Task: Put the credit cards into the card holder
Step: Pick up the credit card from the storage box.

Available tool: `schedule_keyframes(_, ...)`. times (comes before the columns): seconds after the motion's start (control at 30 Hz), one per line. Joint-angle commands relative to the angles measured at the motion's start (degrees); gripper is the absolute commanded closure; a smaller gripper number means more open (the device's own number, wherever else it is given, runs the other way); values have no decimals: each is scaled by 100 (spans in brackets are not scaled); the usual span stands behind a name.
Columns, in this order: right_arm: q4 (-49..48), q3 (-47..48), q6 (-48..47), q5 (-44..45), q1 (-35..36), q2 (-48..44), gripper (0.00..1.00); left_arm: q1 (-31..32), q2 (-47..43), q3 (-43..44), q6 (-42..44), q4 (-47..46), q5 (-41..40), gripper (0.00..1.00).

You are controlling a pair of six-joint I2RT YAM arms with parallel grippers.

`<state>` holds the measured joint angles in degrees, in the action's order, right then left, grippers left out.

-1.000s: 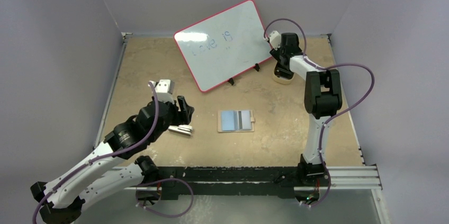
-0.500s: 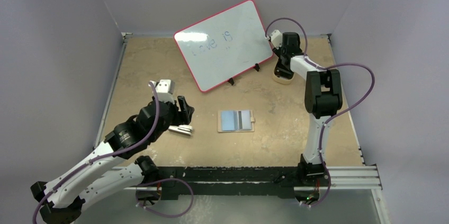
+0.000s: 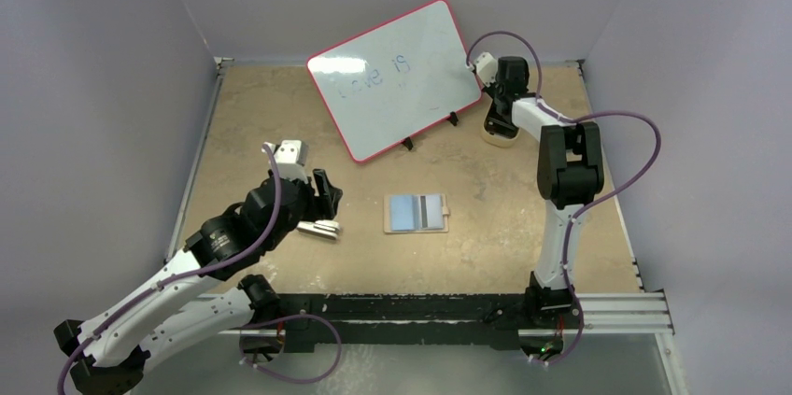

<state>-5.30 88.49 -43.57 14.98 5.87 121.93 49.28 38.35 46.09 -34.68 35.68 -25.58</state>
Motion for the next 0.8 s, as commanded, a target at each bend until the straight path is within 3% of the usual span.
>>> schedule_keyframes(0.0,-72,295,37,-226,-41,-109,87,12,-29,118,145,-116,-78,38)
schedule_keyframes(0.1,-7,300,62,-274,-33,-84,100,12,-44,120,146,-111,-74,38)
schedule_keyframes(0.37,347,330,319,-531,-42,-177,100,12,-45,120,155,-108,-75,38)
schedule_keyframes(0.43,360,295,302,-520,-42,-143,69,12,-57,114,152,-106,-78,38)
schedule_keyframes(0.5,398,295,230,-471,-42,-68,53,12,-71,111,145,-109,-78,38)
schedule_keyframes(0.6,494,327,142,-484,-42,28,39,12,-69,103,145,-112,-78,38)
schedule_keyframes(0.77,475,460,27,-402,-81,229,35,12,-74,108,146,-111,-87,38)
